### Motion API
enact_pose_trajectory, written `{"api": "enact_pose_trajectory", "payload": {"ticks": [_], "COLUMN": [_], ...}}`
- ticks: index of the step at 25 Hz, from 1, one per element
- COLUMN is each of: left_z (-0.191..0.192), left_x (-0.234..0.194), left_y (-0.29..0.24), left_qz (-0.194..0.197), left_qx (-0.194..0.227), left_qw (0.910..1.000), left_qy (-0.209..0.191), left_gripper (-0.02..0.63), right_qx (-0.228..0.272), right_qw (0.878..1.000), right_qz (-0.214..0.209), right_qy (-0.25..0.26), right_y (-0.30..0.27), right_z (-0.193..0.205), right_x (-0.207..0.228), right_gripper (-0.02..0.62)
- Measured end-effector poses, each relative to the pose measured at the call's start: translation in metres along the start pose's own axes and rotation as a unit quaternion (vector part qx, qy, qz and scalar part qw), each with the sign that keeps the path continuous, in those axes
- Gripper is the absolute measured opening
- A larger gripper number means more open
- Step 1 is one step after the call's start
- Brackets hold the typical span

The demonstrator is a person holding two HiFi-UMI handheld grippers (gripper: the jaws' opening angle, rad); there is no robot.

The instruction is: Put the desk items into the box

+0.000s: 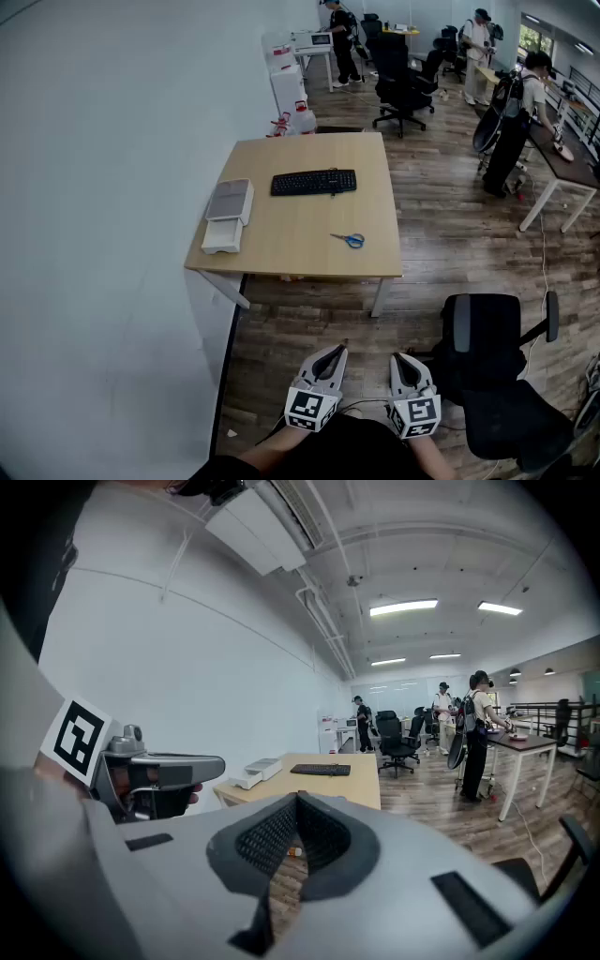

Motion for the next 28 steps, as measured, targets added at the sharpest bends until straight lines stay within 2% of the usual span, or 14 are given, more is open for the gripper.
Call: {"api": "enact_pose_trajectory", "payload": {"ticks": [6, 13, 18, 20, 24, 28], "left_z": [-0.002, 0.008, 0.010, 0.012, 0.014, 0.023], "left_x": [-0.022, -0.076, -0.127, -0.151, -0.202, -0.252], "left_y": [-0.028, -0.088, -0.134, -0.150, -0.171, -0.185], "left_qz": [0.009, 0.025, 0.048, 0.054, 0.063, 0.062], "left_qx": [0.013, 0.011, 0.003, 0.004, 0.005, 0.009], "left_qw": [0.9999, 0.9995, 0.9981, 0.9974, 0.9966, 0.9963], "left_qy": [0.001, 0.015, 0.039, 0.048, 0.053, 0.059], "left_gripper": [0.021, 0.021, 0.021, 0.021, 0.021, 0.021], "right_qx": [0.006, -0.006, -0.025, -0.036, -0.056, -0.058], "right_qw": [0.999, 0.999, 0.997, 0.996, 0.997, 0.996], "right_qz": [-0.004, 0.019, 0.043, 0.042, 0.041, 0.049], "right_qy": [-0.043, -0.047, -0.055, -0.064, -0.044, -0.047], "right_y": [-0.031, -0.094, -0.158, -0.185, -0.240, -0.299], "right_z": [-0.008, -0.026, -0.057, -0.070, -0.089, -0.102], "right_x": [0.024, 0.041, 0.046, 0.043, 0.029, 0.020], "right_gripper": [0.060, 0.060, 0.060, 0.060, 0.060, 0.060]}}
Point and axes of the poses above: the fingertips, and each gripper's own axes: y backward along the fingers, x to its right, z out of its underside, the point moved 5 cm from there along y, backward along the fingers, and after that the axes turned 11 degrees about -y, right-handed, at the moved point
